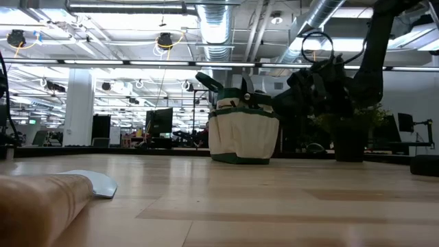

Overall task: Pick & Place Garden tools in Gardening bag
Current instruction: Put the brown trowel into the green gardening bag

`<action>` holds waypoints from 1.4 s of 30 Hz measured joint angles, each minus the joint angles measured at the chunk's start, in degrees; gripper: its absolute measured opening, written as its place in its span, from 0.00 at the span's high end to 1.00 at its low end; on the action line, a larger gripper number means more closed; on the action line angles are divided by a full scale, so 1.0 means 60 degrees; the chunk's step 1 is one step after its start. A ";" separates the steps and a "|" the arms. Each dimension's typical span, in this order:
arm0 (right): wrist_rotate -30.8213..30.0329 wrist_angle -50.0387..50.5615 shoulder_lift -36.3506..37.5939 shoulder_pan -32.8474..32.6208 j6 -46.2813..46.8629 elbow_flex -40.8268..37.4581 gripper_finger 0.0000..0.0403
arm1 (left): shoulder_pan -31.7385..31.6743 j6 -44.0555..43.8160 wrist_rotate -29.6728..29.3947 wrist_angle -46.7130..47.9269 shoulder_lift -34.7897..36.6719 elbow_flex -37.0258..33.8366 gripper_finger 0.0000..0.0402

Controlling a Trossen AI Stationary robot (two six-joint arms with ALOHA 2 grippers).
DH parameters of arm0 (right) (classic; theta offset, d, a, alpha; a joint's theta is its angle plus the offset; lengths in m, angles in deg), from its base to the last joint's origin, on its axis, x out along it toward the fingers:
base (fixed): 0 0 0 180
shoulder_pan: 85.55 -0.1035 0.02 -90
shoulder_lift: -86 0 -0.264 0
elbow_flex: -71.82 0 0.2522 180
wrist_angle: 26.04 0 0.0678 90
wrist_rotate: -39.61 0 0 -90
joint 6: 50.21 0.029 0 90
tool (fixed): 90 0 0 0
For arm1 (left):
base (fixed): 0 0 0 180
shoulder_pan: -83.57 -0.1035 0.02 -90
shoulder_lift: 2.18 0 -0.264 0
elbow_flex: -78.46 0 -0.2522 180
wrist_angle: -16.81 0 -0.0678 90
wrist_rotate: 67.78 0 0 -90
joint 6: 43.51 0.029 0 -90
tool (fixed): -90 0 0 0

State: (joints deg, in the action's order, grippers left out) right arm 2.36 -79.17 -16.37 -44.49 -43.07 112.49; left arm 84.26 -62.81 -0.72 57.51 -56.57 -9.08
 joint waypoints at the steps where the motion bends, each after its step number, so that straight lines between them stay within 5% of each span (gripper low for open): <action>1: 0.0000 -0.0004 0.0117 0.0007 0.0095 0.0000 0.67 | -0.0002 0.0036 -0.0014 0.0000 0.0000 0.0000 0.94; 13: -0.0293 0.2000 0.2096 0.0116 0.0078 0.0000 0.44 | 0.0004 0.0960 -0.0149 0.0146 -0.0135 0.0000 0.79; 30: -0.1531 0.2900 0.2080 -0.0749 -0.1060 0.0000 0.51 | -0.0001 0.1065 -0.0173 0.0215 -0.0106 0.0000 0.69; 42: -0.1537 0.4168 0.4510 -0.0029 -0.0681 0.0000 0.35 | 0.0000 0.1360 -0.0171 0.1108 -0.0106 0.0000 0.57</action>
State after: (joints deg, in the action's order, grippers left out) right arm -6.86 -54.17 10.69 -44.67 -47.16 112.49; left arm 84.26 -54.65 -1.75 64.16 -57.20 -9.08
